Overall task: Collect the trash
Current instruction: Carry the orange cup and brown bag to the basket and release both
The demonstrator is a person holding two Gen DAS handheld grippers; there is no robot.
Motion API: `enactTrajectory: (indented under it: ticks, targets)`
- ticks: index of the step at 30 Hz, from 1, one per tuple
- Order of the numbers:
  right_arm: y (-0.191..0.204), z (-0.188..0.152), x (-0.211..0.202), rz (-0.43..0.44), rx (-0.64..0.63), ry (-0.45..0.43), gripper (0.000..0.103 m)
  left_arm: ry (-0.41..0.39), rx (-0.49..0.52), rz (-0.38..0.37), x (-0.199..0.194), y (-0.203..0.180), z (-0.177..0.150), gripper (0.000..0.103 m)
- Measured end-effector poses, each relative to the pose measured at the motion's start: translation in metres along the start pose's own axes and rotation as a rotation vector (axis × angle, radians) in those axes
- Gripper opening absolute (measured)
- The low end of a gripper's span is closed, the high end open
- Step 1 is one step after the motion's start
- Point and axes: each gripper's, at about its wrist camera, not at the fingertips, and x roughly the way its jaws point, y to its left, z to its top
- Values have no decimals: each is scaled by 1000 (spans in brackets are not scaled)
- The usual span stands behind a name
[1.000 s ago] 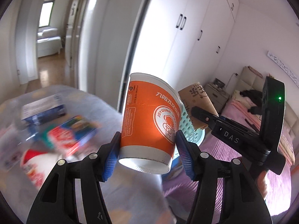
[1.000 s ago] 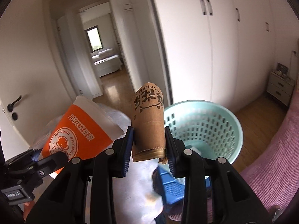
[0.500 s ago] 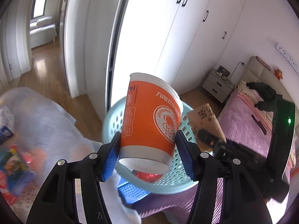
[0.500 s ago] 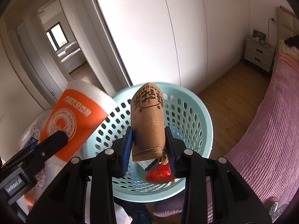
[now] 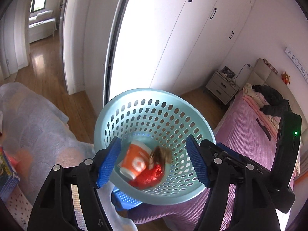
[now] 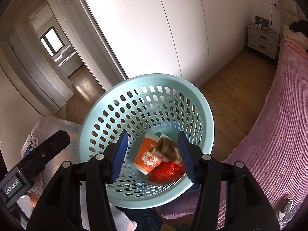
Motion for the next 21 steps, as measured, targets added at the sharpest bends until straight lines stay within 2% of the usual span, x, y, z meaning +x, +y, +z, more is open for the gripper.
enactTrajectory:
  ticks: [5,12,16,21]
  targets:
    - [4,0,-11,19,-18,-22,50,-31,3,-2,-22,-5,-4,68]
    - [26,-5,-44,68,-55,-63,50,-122,7,8,-83,-7,-14,68]
    - [44,-13,-65,109,-87,-84,50,-181,11,35,-122,-5,-25,68]
    - [71,-27,-80,153,-138,-90,50,-232,-19,115,-166,14,-47,68]
